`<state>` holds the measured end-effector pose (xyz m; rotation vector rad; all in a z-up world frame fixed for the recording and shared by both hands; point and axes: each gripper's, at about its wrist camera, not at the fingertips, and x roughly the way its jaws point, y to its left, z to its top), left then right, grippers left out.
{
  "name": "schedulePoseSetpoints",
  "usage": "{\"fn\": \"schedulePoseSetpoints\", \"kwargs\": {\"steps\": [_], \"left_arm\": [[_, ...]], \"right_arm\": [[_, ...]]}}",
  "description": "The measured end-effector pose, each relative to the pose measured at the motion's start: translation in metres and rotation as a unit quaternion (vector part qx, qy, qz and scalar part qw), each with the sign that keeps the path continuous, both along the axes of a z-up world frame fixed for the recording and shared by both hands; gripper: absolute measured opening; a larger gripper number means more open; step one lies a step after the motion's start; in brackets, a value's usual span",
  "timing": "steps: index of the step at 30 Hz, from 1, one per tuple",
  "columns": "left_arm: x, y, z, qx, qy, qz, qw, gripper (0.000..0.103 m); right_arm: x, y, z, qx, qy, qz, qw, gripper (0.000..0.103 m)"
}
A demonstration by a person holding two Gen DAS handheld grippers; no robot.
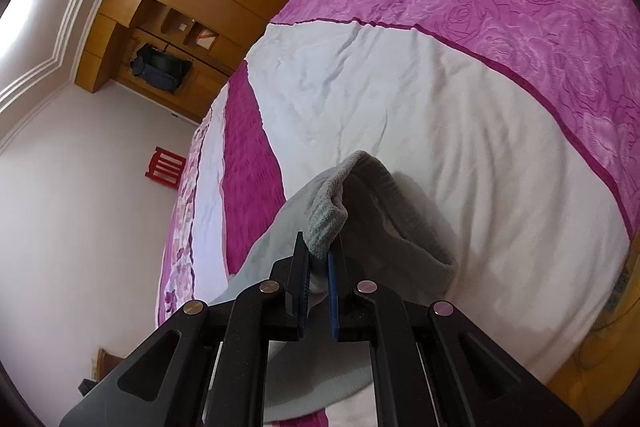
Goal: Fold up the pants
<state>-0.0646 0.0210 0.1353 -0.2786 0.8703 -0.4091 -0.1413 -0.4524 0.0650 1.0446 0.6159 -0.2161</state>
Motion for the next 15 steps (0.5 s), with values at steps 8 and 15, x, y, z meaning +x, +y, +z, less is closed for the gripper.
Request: {"fn": "schedulePoseSetpoints", "kwargs": {"steps": [8,15], "left_arm": [[-0.035,0.003,-0.021,0.003,0.037,-0.005,0.9993,0.002],[-0.045,0.002,-0.043,0.015,0.074,-0.012,0.9971,0.002]], "right_arm": [[-0.021,-0.001,-0.012,0.002,0.016,-0.004,1.0,0.008],[-0.021,-0.003,-0.038,0.004,0.058,-0.007,0.998,0.008]]}}
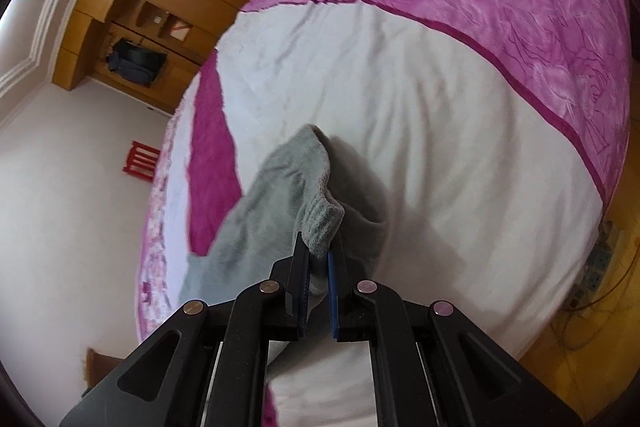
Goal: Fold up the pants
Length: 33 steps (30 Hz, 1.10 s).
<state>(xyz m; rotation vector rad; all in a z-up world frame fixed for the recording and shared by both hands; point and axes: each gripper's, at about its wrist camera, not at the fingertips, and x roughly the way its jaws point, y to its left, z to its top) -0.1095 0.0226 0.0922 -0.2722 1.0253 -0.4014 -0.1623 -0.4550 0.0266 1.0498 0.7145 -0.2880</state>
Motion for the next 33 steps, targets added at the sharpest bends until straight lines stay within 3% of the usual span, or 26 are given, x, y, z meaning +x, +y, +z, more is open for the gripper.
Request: {"fn": "schedulePoseSetpoints", "kwargs": {"steps": [5,9,11,15,20,26,30,33], "left_arm": [[0.004,-0.004,-0.02,0.029,0.035,-0.006,0.9989,0.003],[0.004,-0.002,-0.029,0.047,0.062,-0.001,0.9969,0.005],[0.002,0.004,-0.025,0.052,0.058,0.006,0.9969,0.012],[-0.006,0.024,-0.008,0.079,0.034,0.034,0.9957,0.019],[-0.011,0.062,0.006,0.09,0.008,0.097,0.9912,0.026],[0.004,0.089,0.0,0.07,0.007,0.147,0.9866,0.032],[0.02,0.089,-0.011,0.056,0.009,0.151,0.9869,0.032],[0.033,0.088,-0.021,0.048,0.011,0.147,0.9879,0.039]], "right_arm": [[0.008,0.002,-0.019,-0.027,0.063,0.008,0.998,0.009],[0.012,0.005,-0.028,-0.059,0.097,0.017,0.993,0.022],[0.012,0.006,-0.027,-0.075,0.106,0.018,0.991,0.027],[0.011,0.01,-0.015,-0.099,0.115,0.017,0.988,0.027],[0.011,0.019,0.016,-0.167,0.116,0.008,0.979,0.027],[0.02,0.037,0.039,-0.214,0.1,0.032,0.971,0.031],[0.035,0.054,0.035,-0.217,0.094,0.07,0.969,0.031],[0.046,0.065,0.027,-0.214,0.096,0.094,0.968,0.031]]}}
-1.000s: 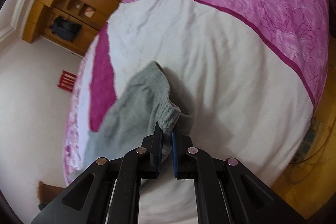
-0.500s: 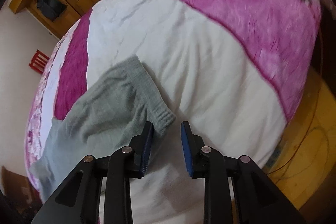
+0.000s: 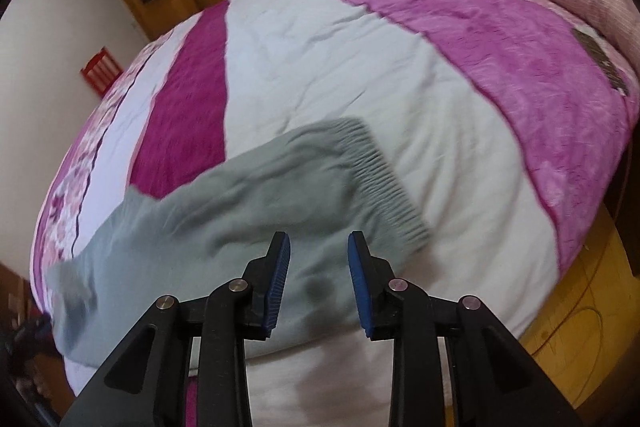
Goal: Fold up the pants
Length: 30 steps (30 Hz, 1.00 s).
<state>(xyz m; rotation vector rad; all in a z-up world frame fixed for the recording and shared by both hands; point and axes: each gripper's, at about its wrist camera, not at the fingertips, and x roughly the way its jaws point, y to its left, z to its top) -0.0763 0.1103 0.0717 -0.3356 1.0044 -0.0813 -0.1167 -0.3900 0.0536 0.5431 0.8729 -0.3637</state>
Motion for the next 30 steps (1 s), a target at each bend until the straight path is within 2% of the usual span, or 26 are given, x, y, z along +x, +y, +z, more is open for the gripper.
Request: {"fn": "schedulePoseSetpoints", "kwargs": {"steps": [6,9,13,15,16,18,23,27,30], "left_arm": [[0.029,0.0,-0.026,-0.006,0.015,0.006,0.9998,0.042],[0.038,0.0,-0.035,-0.034,0.022,0.01,0.9991,0.042],[0.044,-0.006,-0.039,-0.055,0.012,0.009,0.9983,0.041],[0.043,-0.008,-0.038,-0.057,0.004,0.009,0.9983,0.03],[0.042,-0.009,-0.037,-0.059,-0.001,0.008,0.9982,0.01],[0.038,-0.01,-0.032,-0.062,-0.012,0.007,0.998,0.007],[0.015,-0.002,0.001,0.023,-0.064,0.05,0.9964,0.006],[0.006,0.009,-0.001,0.045,-0.046,0.069,0.9956,0.008],[0.004,0.016,-0.014,0.08,-0.019,0.089,0.9926,0.009]], "right_arm": [[0.015,0.02,-0.019,0.0,0.02,0.037,0.999,0.031],[0.016,0.025,-0.026,-0.011,0.028,0.042,0.999,0.031],[0.015,0.028,-0.027,-0.019,0.026,0.046,0.998,0.031],[0.014,0.027,-0.027,-0.018,0.024,0.046,0.998,0.031],[0.014,0.027,-0.027,-0.018,0.024,0.046,0.998,0.031],[0.014,0.027,-0.027,-0.018,0.023,0.047,0.998,0.031],[0.014,0.03,-0.028,-0.024,0.023,0.048,0.998,0.031],[0.015,0.031,-0.029,-0.028,0.025,0.05,0.998,0.031],[0.015,0.032,-0.029,-0.03,0.025,0.052,0.998,0.031]]}}
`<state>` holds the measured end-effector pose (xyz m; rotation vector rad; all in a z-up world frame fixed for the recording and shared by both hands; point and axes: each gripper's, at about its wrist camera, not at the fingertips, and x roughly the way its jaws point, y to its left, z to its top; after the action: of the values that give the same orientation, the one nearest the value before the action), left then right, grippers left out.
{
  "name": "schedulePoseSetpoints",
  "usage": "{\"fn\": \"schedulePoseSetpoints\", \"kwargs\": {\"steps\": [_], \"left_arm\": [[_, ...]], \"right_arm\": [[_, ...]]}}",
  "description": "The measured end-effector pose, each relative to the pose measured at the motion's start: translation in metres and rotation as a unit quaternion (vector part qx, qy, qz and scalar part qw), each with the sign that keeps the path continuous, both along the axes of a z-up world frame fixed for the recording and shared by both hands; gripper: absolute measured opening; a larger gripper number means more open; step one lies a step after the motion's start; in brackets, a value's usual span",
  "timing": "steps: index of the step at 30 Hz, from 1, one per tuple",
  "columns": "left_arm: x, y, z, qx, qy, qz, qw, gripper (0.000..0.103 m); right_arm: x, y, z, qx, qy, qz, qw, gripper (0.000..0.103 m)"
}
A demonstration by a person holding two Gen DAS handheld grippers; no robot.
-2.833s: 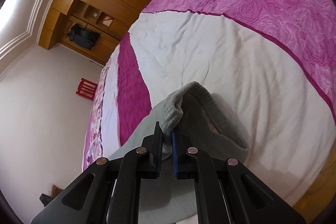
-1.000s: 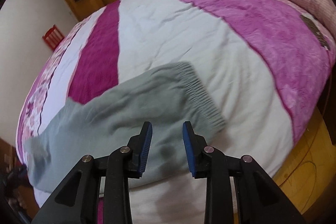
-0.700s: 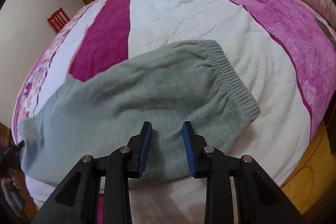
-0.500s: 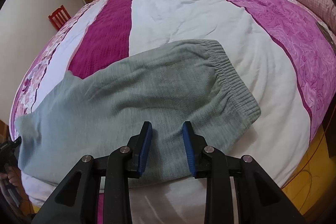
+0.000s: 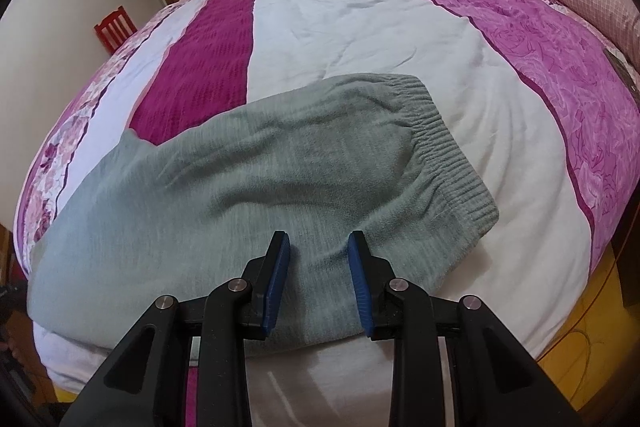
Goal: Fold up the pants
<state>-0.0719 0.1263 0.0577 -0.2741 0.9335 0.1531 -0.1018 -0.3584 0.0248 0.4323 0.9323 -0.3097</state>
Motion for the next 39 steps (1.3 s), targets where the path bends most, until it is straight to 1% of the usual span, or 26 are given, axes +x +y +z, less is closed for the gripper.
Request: {"fn": "schedulePoseSetpoints", "kwargs": {"steps": [2,3,7,10,11,13,14,15,16,18,20,22,25,27,29,33,35,37,39], "left_arm": [[-0.002,0.009,-0.006,0.013,0.011,0.02,0.9997,0.009],[-0.004,0.014,-0.008,0.011,0.013,0.028,0.9995,0.009],[-0.014,0.037,-0.01,-0.018,0.007,0.041,0.999,0.009],[-0.023,0.044,-0.012,-0.043,0.01,0.031,0.9985,0.009],[-0.027,0.044,-0.011,-0.045,0.011,0.027,0.9985,0.009],[-0.036,0.042,-0.012,-0.051,0.015,0.011,0.9985,0.009],[-0.039,0.041,-0.012,-0.06,0.014,-0.001,0.9981,0.009],[-0.041,0.039,-0.012,-0.069,0.013,-0.01,0.9975,0.011],[-0.043,0.037,-0.013,-0.074,0.013,-0.02,0.9969,0.016],[-0.045,0.028,-0.015,-0.061,0.026,-0.035,0.9972,0.017],[-0.046,0.016,-0.019,-0.048,0.044,-0.061,0.996,0.017],[-0.047,0.004,-0.023,-0.043,0.048,-0.084,0.9944,0.017],[-0.045,-0.007,-0.027,-0.029,0.051,-0.095,0.9937,0.017],[-0.044,-0.009,-0.029,-0.033,0.055,-0.096,0.9933,0.017],[-0.046,-0.009,-0.028,-0.04,0.052,-0.097,0.9931,0.017],[-0.054,-0.005,-0.019,-0.073,0.043,-0.108,0.9905,0.017],[-0.057,-0.007,-0.014,-0.082,0.038,-0.114,0.9894,0.017],[-0.06,-0.014,-0.008,-0.072,0.031,-0.122,0.9895,0.017],[-0.059,-0.02,-0.003,-0.046,0.019,-0.122,0.9913,0.017]], "right_arm": [[0.0,-0.001,-0.001,0.001,0.0,0.0,1.0,0.031],[0.0,-0.001,-0.001,0.001,0.0,-0.001,1.0,0.031],[0.001,-0.001,-0.001,-0.001,0.002,-0.003,1.0,0.032],[0.002,-0.001,-0.002,-0.001,0.003,-0.003,1.0,0.032],[0.002,0.0,-0.002,-0.001,0.003,-0.003,1.0,0.032],[0.002,0.0,-0.002,0.0,0.003,-0.004,1.0,0.032],[0.002,0.0,-0.002,0.001,0.003,-0.005,1.0,0.032],[0.003,0.0,-0.002,0.001,0.003,-0.005,1.0,0.032],[0.002,0.0,-0.002,0.001,0.003,-0.006,1.0,0.032],[0.002,0.0,-0.002,0.0,0.004,-0.005,1.0,0.032],[0.003,0.0,-0.002,0.0,0.004,-0.005,1.0,0.032],[0.003,0.0,-0.002,0.0,0.004,-0.005,1.0,0.032],[0.003,0.0,-0.002,0.0,0.003,-0.004,1.0,0.032],[0.003,-0.001,-0.003,0.001,0.003,-0.004,1.0,0.032],[0.002,-0.002,-0.003,0.001,0.003,-0.004,1.0,0.032],[0.002,-0.002,-0.003,0.001,0.003,-0.005,1.0,0.032],[0.002,-0.001,-0.003,0.0,0.003,-0.004,1.0,0.032],[0.002,-0.002,-0.003,0.0,0.003,-0.004,1.0,0.032],[0.002,-0.002,-0.003,0.002,0.002,-0.004,1.0,0.032]]}}
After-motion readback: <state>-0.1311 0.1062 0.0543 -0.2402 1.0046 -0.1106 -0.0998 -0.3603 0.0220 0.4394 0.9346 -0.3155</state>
